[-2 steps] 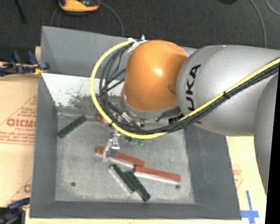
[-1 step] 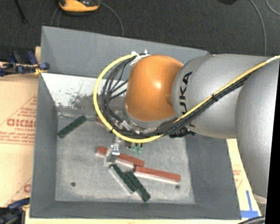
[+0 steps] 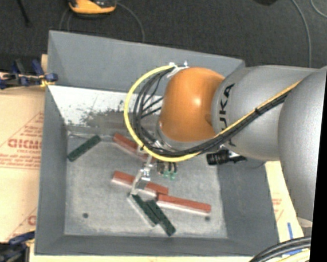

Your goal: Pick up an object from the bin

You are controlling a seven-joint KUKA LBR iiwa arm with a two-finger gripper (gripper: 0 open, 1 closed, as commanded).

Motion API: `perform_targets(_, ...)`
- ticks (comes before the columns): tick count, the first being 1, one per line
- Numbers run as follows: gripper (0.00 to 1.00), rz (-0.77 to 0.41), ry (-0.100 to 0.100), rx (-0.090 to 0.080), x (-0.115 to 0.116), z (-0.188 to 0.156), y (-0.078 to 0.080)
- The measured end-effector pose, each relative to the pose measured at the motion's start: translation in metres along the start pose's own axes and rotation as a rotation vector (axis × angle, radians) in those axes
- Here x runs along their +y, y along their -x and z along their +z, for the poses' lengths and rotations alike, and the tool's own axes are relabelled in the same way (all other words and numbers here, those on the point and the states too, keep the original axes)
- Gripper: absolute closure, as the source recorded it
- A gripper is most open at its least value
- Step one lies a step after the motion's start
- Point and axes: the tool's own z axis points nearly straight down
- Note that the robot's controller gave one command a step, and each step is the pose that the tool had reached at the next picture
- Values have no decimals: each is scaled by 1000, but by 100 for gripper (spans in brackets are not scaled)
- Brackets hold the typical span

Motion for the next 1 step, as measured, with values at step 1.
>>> perform_targets(1, 0, 35, 2, -5, -3, 36, 12)
